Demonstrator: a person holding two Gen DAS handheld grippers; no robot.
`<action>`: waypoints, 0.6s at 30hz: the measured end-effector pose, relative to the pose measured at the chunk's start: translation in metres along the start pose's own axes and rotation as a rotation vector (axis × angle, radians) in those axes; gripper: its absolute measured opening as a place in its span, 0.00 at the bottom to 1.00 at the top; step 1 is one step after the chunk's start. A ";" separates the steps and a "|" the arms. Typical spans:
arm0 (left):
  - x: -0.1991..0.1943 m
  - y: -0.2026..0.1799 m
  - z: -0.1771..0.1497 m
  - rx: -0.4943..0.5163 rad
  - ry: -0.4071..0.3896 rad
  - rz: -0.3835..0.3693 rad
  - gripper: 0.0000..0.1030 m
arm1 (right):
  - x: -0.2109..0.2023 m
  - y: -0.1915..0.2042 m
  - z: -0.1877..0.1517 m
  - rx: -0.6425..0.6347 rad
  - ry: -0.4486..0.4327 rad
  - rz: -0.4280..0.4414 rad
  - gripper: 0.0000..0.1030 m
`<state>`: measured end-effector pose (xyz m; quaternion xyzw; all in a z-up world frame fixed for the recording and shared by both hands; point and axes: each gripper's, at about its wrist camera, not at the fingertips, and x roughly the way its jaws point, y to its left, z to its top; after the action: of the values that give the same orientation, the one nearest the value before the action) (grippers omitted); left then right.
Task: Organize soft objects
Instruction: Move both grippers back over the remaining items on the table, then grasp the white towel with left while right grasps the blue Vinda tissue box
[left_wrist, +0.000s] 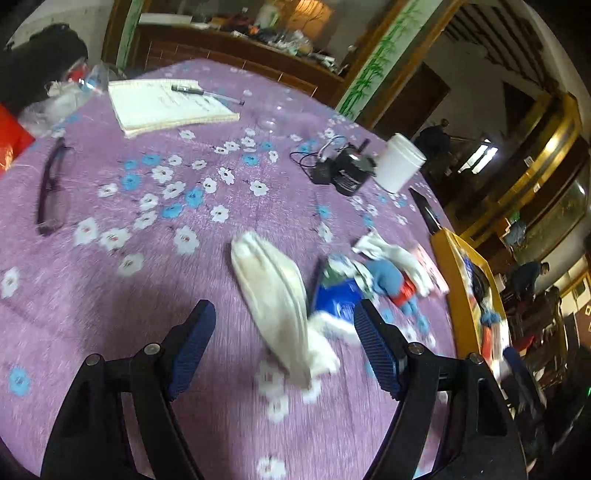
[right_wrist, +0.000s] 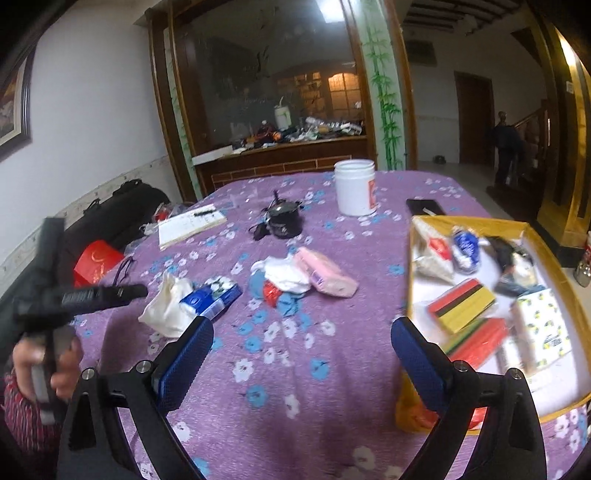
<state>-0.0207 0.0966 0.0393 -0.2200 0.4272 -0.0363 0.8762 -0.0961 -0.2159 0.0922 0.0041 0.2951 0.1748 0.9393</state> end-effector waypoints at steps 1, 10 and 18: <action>0.007 -0.001 0.004 -0.004 0.009 0.021 0.74 | 0.003 0.004 -0.002 -0.009 0.011 0.003 0.95; 0.050 -0.002 0.006 0.045 0.055 0.121 0.15 | 0.017 0.015 -0.002 -0.036 0.053 0.015 0.95; 0.021 0.017 -0.013 0.077 0.025 0.117 0.10 | 0.057 0.038 0.017 0.030 0.164 0.103 0.94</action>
<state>-0.0191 0.1019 0.0096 -0.1602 0.4484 -0.0041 0.8793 -0.0549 -0.1600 0.0789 0.0192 0.3728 0.2181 0.9017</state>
